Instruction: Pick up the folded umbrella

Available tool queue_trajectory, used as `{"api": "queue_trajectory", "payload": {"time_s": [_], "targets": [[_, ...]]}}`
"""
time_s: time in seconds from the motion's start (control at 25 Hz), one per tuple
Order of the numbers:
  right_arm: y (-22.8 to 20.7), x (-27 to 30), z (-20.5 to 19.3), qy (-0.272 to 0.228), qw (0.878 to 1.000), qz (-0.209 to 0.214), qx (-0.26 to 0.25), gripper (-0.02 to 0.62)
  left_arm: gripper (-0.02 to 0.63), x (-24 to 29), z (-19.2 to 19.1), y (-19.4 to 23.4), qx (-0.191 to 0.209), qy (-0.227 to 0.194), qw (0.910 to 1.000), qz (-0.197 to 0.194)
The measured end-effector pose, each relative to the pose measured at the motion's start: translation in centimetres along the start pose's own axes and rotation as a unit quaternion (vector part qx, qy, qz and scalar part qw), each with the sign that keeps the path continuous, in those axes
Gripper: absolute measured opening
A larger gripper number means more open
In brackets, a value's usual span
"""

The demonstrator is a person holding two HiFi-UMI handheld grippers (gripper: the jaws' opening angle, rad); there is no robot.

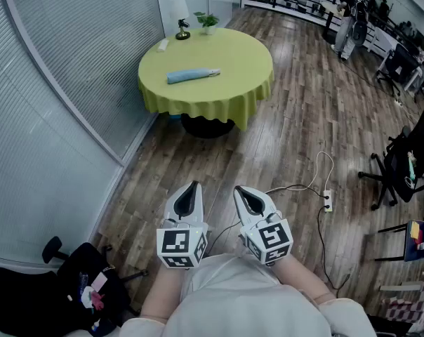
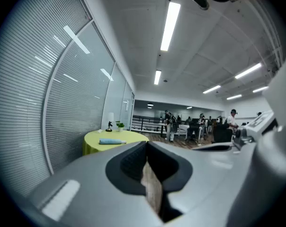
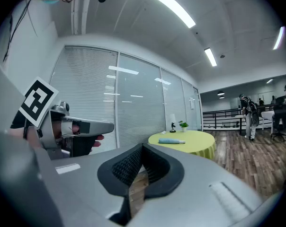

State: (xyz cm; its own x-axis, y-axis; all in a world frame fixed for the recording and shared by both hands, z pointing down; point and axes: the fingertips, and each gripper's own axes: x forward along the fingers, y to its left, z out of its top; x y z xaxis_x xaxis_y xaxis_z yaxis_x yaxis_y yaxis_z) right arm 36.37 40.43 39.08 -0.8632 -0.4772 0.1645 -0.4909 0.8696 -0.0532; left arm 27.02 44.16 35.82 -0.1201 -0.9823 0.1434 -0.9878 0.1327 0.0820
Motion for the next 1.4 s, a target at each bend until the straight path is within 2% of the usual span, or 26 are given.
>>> {"api": "queue_trajectory", "payload": {"time_s": [0.36, 0.84, 1.2, 1.4], "targets": [[-0.8, 0.3, -0.3, 0.006, 1.000, 0.000, 0.002, -0.002, 0.006, 0.9, -0.4, -0.1, -0.007, 0.006, 1.0000, 0.000], [-2.6, 2.1, -1.9, 0.023, 0.999, -0.005, 0.036, -0.002, 0.006, 3.2, -1.8, 0.5, -0.007, 0.028, 0.9996, 0.000], [-4.0, 10.8, -3.2, 0.045, 0.998, -0.024, 0.045, -0.002, 0.006, 9.5, -2.9, 7.1, -0.011, 0.041, 0.9990, -0.014], [-4.6, 17.7, -1.6, 0.048, 0.997, -0.040, 0.039, -0.002, 0.006, 14.7, -1.0, 12.7, -0.011, 0.040, 0.9988, -0.026]]}}
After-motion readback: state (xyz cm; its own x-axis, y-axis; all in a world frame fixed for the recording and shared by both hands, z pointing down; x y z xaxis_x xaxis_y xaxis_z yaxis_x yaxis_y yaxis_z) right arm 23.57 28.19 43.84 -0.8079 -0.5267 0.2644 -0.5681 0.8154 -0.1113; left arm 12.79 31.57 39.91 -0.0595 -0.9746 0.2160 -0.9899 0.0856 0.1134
